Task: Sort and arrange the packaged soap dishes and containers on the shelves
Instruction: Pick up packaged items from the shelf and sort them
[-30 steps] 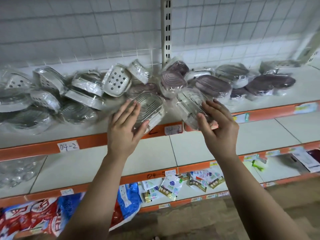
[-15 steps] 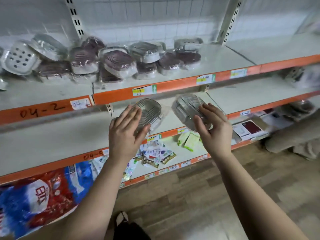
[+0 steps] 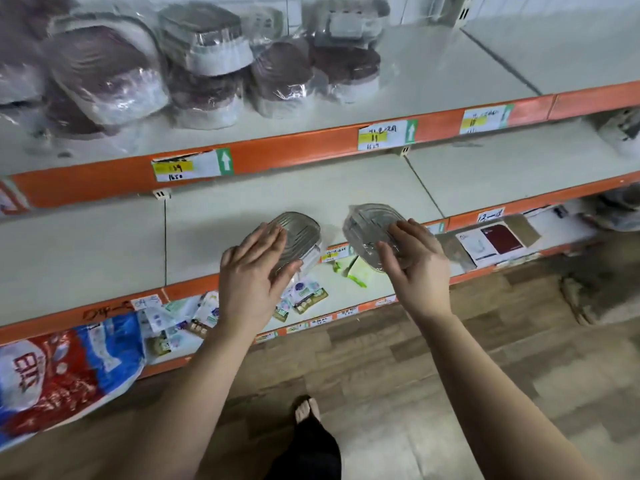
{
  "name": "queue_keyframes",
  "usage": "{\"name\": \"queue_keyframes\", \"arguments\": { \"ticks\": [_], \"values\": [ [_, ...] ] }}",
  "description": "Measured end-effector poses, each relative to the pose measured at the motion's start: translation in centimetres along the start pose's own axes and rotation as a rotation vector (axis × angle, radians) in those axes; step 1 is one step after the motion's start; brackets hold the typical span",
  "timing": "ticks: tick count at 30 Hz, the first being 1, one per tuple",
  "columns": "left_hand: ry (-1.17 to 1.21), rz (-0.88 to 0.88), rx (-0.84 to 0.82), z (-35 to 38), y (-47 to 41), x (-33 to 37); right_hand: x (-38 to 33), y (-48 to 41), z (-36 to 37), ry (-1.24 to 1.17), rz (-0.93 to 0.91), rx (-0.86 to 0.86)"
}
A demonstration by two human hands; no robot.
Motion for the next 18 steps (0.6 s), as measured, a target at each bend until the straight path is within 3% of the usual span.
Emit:
{"name": "queue_keyframes", "arguments": {
  "ticks": [11, 18],
  "values": [
    [-0.025, -0.063, -0.030, 16.7, -3.6, -0.4, 15.1, -6.8, 8.9, 0.160, -0.046, -0.180],
    [-0.080, -0.154, 0.033, 25.0, -5.4, 0.3, 22.6, -10.4, 13.3, 0.232, -0.092, -0.185]
  ]
}}
Point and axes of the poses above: each hand's wrist, its own y-axis away from the middle knuckle, its own z-axis out of the palm, x = y × z, the point moved 1 cm from there along -y, towards the middle knuckle, and after that the axes turned 7 degrees about x, right-handed, at the moved point
